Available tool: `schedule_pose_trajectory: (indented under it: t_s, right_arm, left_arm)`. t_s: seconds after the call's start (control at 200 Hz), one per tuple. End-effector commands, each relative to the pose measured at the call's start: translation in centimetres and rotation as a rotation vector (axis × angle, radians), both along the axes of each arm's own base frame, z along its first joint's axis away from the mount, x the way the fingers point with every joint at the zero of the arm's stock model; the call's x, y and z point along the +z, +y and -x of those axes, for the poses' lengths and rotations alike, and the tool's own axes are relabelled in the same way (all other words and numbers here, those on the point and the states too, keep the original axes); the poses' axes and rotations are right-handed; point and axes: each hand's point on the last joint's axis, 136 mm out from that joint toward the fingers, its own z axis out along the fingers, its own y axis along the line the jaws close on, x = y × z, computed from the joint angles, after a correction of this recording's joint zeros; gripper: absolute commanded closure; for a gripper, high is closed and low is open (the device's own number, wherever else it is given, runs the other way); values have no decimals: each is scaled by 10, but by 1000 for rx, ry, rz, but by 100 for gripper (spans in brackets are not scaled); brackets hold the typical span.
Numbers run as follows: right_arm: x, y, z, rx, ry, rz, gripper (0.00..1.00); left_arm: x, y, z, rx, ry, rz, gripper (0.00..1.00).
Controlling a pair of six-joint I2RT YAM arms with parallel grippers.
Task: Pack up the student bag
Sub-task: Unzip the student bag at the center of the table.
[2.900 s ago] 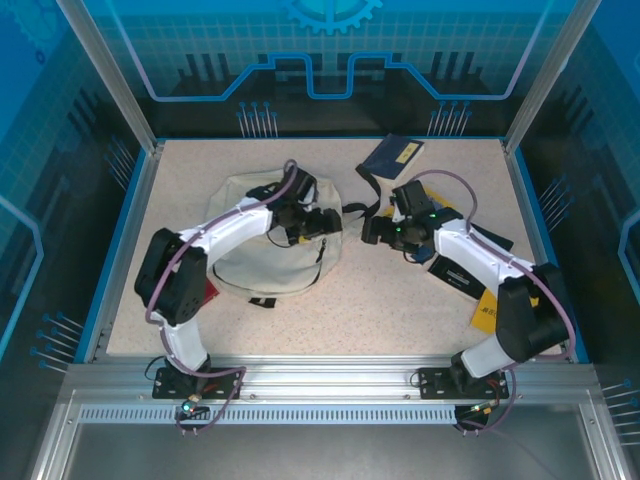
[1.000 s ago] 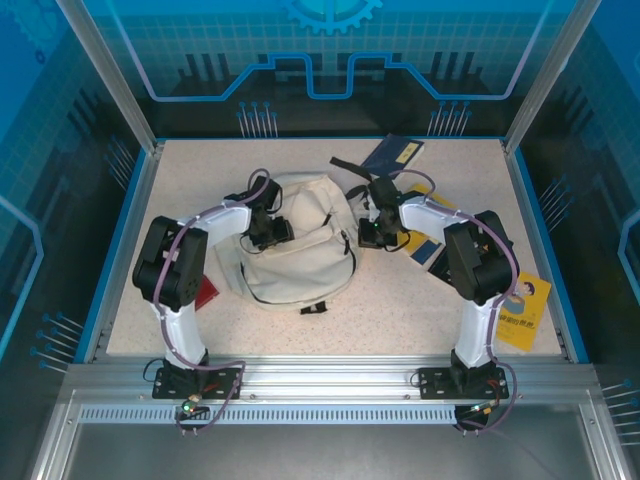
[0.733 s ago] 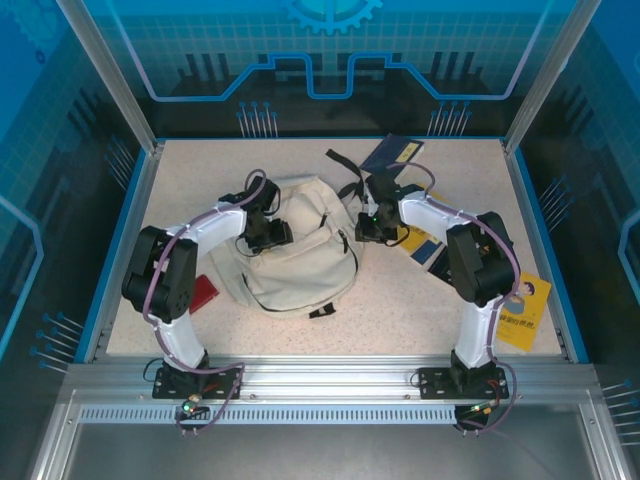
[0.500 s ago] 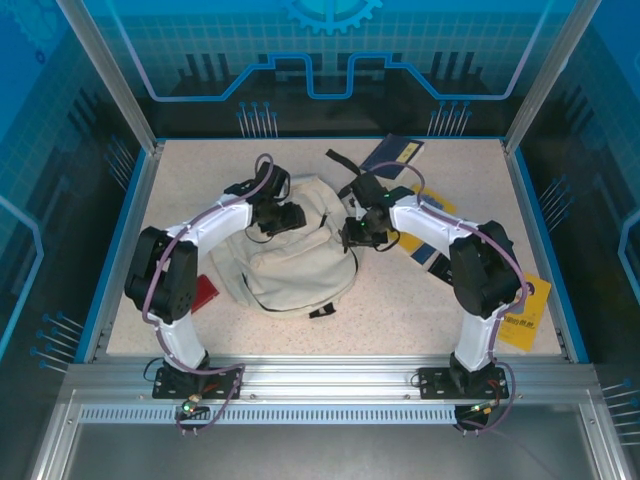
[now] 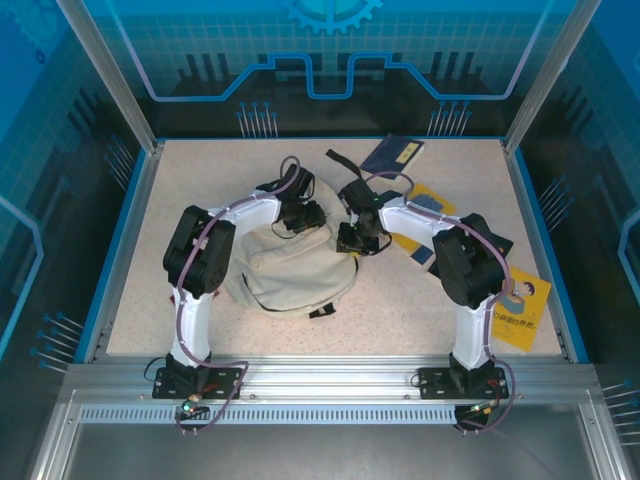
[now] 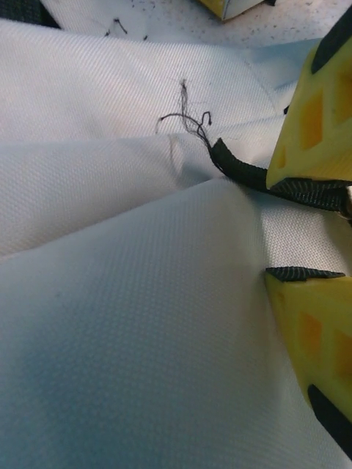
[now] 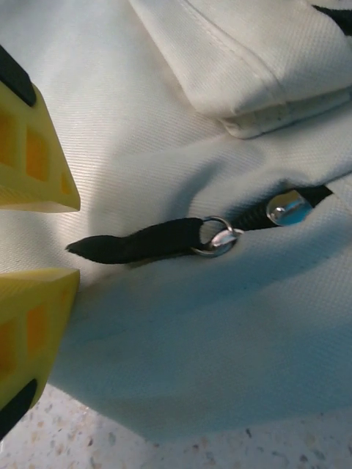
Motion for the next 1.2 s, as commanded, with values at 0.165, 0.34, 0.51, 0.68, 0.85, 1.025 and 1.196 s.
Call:
schedule_pose_trajectory:
  t_s: [0.165, 0.34, 0.51, 0.68, 0.85, 1.025, 1.196]
  right_arm:
    - [-13, -8, -15, -76, 15, 46, 74]
    - [-10, 5, -30, -52, -15, -4, 77]
    - [-10, 5, -38, -60, -19, 13, 83]
    - [-4, -6, -33, -84, -16, 31, 100]
    - [10, -17, 1, -39, 60, -39, 100]
    - [18, -32, 56, 31, 181, -115, 100]
    - [18, -49, 98, 38, 242, -109, 100]
  left_arm:
    - [-26, 7, 10, 7, 64, -38, 65]
    - [-40, 13, 20, -9, 94, -66, 66]
    - [-44, 14, 21, -23, 102, -78, 67]
    - [-49, 18, 21, -3, 117, -97, 67]
    - [-55, 29, 20, 55, 140, -139, 69]
    - [-59, 42, 15, 137, 154, -189, 72]
    - [-52, 43, 2, 155, 127, -199, 73]
